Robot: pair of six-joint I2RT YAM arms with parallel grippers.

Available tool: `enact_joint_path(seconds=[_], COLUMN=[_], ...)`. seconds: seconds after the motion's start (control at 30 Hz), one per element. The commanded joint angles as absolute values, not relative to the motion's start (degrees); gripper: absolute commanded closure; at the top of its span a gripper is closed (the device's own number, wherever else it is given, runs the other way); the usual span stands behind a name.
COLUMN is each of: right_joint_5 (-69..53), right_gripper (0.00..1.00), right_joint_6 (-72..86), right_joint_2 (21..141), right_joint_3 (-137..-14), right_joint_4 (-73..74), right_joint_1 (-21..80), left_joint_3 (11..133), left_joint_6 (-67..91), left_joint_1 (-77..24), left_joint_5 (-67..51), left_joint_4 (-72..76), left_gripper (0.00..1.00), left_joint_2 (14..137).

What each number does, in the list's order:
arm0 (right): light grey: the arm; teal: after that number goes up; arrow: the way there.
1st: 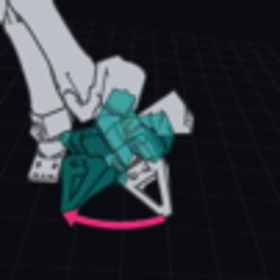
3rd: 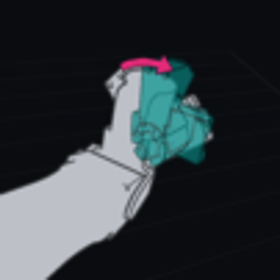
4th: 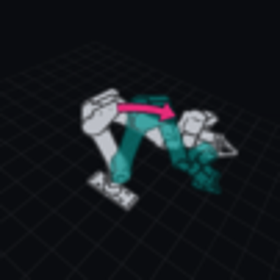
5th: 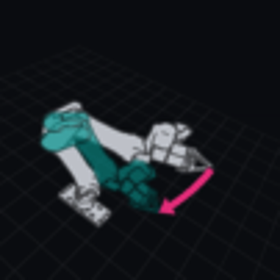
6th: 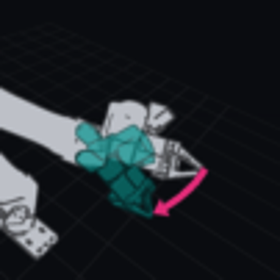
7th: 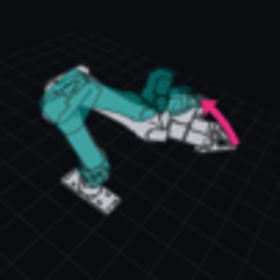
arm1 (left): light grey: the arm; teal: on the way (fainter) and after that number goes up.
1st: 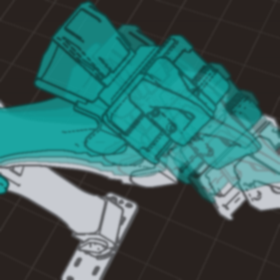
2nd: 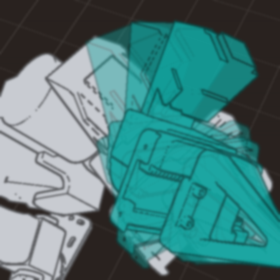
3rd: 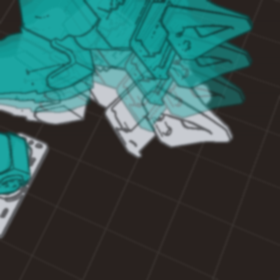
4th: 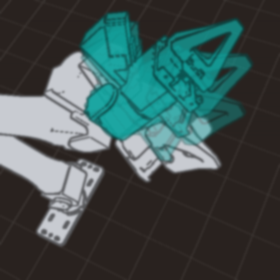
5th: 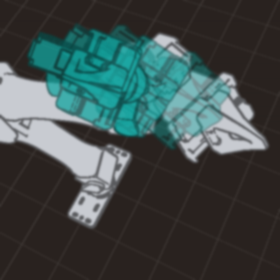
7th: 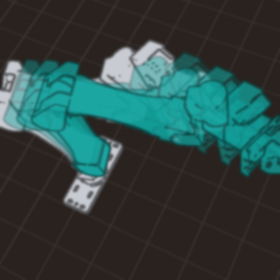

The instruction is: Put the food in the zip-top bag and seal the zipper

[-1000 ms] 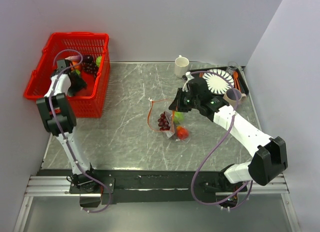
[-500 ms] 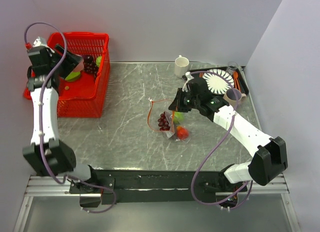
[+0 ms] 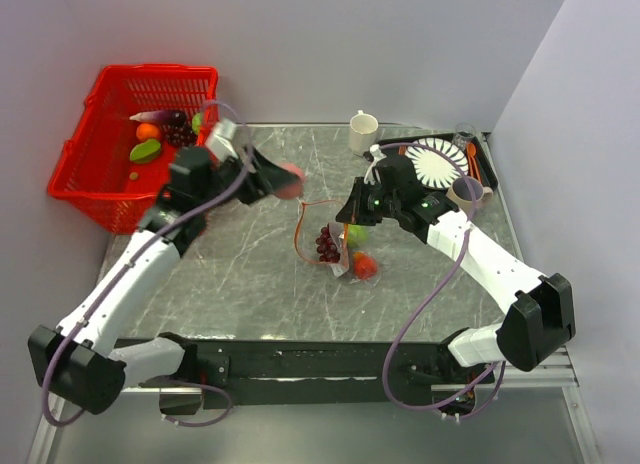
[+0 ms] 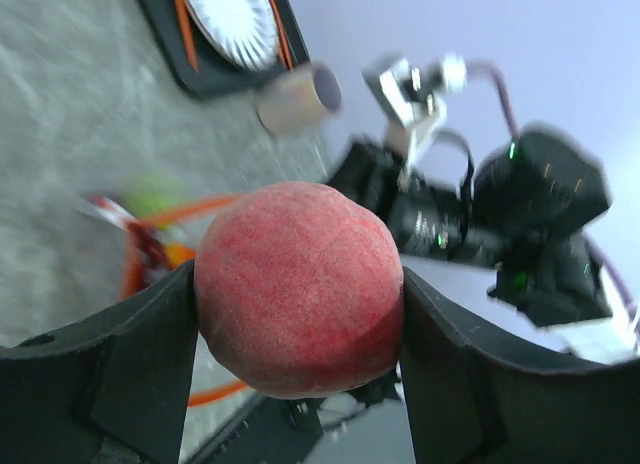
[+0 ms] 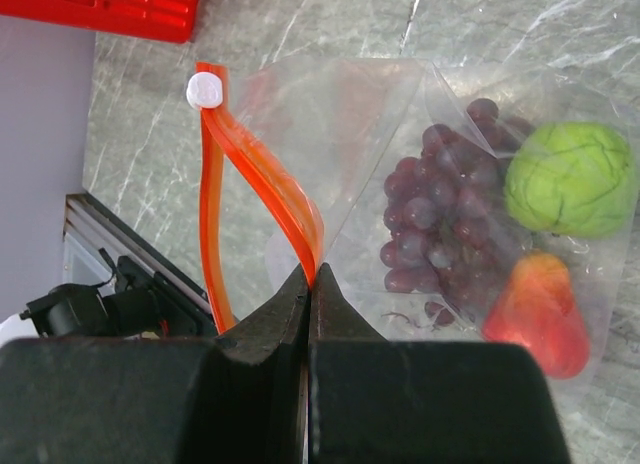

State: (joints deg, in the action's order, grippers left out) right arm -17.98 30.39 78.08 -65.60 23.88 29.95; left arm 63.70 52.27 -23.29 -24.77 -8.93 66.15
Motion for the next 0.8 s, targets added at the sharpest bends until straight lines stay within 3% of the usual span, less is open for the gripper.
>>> enact_joint_path(seconds=[0.0,0.3,0.5,0.53,0.77], right_joint_5=[-16.9,-15.2,-14.0,-13.9,-14.1], right_gripper=[1.00,1.00,1.00,1.00,1.00], right_joint_6=[30.8,32.3,32.7,32.8,33.0], right_joint_2=[75.5,72.9,71.5,71.4,71.7], right_joint_3=[-68.6,-67.8,-67.1,-67.1,-66.4], right_joint_4=[24.7,24.5,24.4,24.3,23.9], right_joint_1=[29.5,29.2,28.8,28.8,28.5], left_joint_3=[61.1,66.8,74.7,75.4,79.8], left_joint_6=[53.2,47.4,44.4,44.2,40.9], left_joint_1=[-32.0,-43.5,-44.6,-45.0,-45.4], left_joint_5=[-16.6,-0.3,3.7,3.4,2.6], left_joint_4=[-2.7,-12.0,-22.0,-22.7,-25.5], left_gripper=[0.61,0.57,0.25,0.02,0.01], left_joint_2=[66.3,76.5,82.3,83.0,81.0])
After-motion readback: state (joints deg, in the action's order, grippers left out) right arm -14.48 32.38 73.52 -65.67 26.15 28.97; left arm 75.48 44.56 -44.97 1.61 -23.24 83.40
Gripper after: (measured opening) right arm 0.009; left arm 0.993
